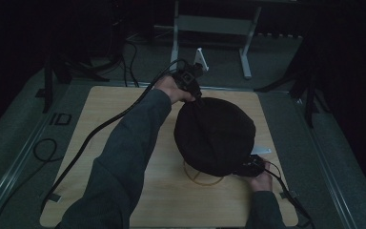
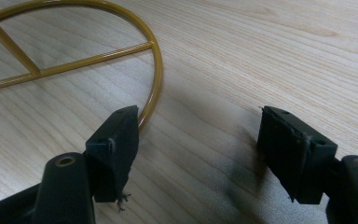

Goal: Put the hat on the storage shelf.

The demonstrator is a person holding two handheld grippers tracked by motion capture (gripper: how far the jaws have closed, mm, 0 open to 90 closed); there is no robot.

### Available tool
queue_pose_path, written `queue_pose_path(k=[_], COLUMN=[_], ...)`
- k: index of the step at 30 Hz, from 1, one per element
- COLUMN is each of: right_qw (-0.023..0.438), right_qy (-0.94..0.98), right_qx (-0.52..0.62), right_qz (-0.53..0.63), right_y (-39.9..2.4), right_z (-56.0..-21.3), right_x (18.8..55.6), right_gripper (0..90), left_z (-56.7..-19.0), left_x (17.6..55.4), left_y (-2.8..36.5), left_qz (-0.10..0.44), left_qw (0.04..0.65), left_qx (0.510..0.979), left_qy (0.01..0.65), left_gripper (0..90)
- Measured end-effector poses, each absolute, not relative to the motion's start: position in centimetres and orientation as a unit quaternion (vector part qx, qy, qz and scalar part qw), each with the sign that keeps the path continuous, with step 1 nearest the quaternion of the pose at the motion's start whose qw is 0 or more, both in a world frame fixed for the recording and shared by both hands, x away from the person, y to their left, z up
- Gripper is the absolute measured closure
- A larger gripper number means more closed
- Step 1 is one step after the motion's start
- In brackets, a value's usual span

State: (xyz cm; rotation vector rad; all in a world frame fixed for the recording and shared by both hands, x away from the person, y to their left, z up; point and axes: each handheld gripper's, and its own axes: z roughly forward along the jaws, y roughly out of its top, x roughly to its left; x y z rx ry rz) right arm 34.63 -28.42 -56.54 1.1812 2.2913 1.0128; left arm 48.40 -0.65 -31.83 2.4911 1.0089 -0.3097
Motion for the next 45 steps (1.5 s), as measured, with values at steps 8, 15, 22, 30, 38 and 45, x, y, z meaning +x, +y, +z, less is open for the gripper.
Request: queue_pose_path(k=[8, 15, 22, 30, 38, 45], right_qw=[0.184, 0.185, 0.188, 0.189, 0.189, 0.189], right_qy=[0.812, 0.812, 0.82, 0.819, 0.819, 0.819], right_qx=[0.421, 0.421, 0.408, 0.409, 0.409, 0.409], right_qz=[0.36, 0.36, 0.355, 0.356, 0.356, 0.356], right_y=[-28.4, -28.4, -28.6, -28.6, -28.6, -28.6], right_z=[-56.5, -56.5, -56.5, -56.6, -56.6, -56.6], right_x=[34.6, 34.6, 34.7, 34.7, 34.7, 34.7], right_gripper=[29.2, 29.3, 29.2, 29.2, 29.3, 29.3], left_z=[-32.9, -34.5, -34.2, -33.5, -33.5, -33.5], left_x=[48.6, 49.3, 49.1, 48.9, 49.0, 48.9], left_y=[-0.9, -0.3, 0.4, 1.3, 3.3, 5.3], left_qz=[-0.111, -0.114, -0.067, -0.048, -0.009, 0.015], left_qw=[0.222, 0.246, 0.238, 0.238, 0.228, 0.223], left_qx=[0.894, 0.884, 0.892, 0.893, 0.893, 0.889], left_qy=[0.372, 0.381, 0.378, 0.38, 0.389, 0.4], left_gripper=[70.2, 60.2, 50.9, 50.0, 49.4, 49.3])
